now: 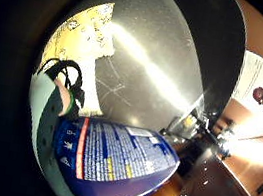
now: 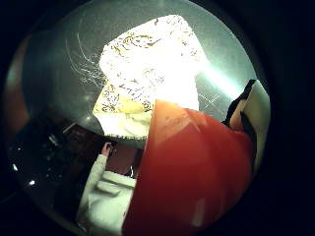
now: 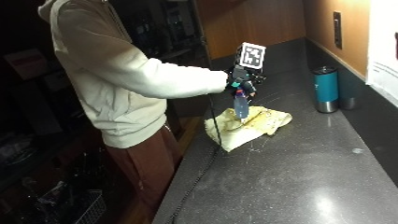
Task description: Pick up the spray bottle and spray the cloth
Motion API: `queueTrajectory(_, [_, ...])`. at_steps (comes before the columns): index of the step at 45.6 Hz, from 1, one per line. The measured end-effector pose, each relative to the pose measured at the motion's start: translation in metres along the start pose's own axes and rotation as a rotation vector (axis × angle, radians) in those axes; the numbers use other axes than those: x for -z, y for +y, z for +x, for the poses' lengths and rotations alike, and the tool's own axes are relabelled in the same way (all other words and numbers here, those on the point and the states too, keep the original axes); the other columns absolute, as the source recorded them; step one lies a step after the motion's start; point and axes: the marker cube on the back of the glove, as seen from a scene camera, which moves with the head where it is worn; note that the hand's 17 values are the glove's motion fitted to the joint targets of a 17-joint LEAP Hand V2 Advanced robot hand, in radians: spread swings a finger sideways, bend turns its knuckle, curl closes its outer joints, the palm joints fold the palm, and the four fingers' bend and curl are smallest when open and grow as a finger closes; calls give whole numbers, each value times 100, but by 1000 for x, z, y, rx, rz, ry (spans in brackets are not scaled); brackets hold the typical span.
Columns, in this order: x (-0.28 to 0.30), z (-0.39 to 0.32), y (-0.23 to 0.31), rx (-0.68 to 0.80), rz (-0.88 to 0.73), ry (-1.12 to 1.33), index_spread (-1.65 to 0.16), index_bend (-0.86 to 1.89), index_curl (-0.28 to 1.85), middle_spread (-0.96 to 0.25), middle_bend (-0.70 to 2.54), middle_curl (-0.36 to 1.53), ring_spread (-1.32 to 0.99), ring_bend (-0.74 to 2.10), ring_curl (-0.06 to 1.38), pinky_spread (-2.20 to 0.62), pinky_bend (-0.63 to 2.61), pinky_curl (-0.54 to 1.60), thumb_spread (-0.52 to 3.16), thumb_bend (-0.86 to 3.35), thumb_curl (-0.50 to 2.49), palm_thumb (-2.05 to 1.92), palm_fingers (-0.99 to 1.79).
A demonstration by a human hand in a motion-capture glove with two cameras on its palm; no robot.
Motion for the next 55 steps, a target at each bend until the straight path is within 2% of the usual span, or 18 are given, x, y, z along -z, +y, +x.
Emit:
queueTrajectory(3, [-9,6,10,184,9,117,-14,44,54,-14,60,50,-19,57,44,-21,34,38,21,-3,75,95,138])
queueTrajectory(9, [2,-6,20,226,84,-10,-14,44,54,-13,60,50,-19,57,44,-21,34,38,21,-3,76,95,138])
queueTrajectory(21, [74,-11,65,345,367,-755,-14,44,54,-13,59,49,-19,58,44,-21,34,38,21,-3,76,95,138])
queueTrajectory(32, [134,-81,74,455,586,-1470,-14,44,54,-13,58,50,-19,57,44,-21,36,38,22,-3,77,95,137])
queueTrajectory(39, [118,-141,67,560,548,-1510,-14,43,54,-13,57,49,-19,57,44,-22,37,39,23,-3,77,95,137])
queueTrajectory(46, [109,-211,38,514,533,-1531,-14,42,54,-13,57,49,-19,56,44,-22,38,39,24,-3,78,95,136])
queueTrajectory(52, [91,-242,-16,277,585,-1552,-15,41,54,-13,57,49,-19,56,44,-22,37,39,25,-3,78,95,136])
queueTrajectory(55, [74,-256,-29,233,575,-1512,-15,40,54,-13,56,49,-19,56,44,-22,38,39,26,-3,78,95,136])
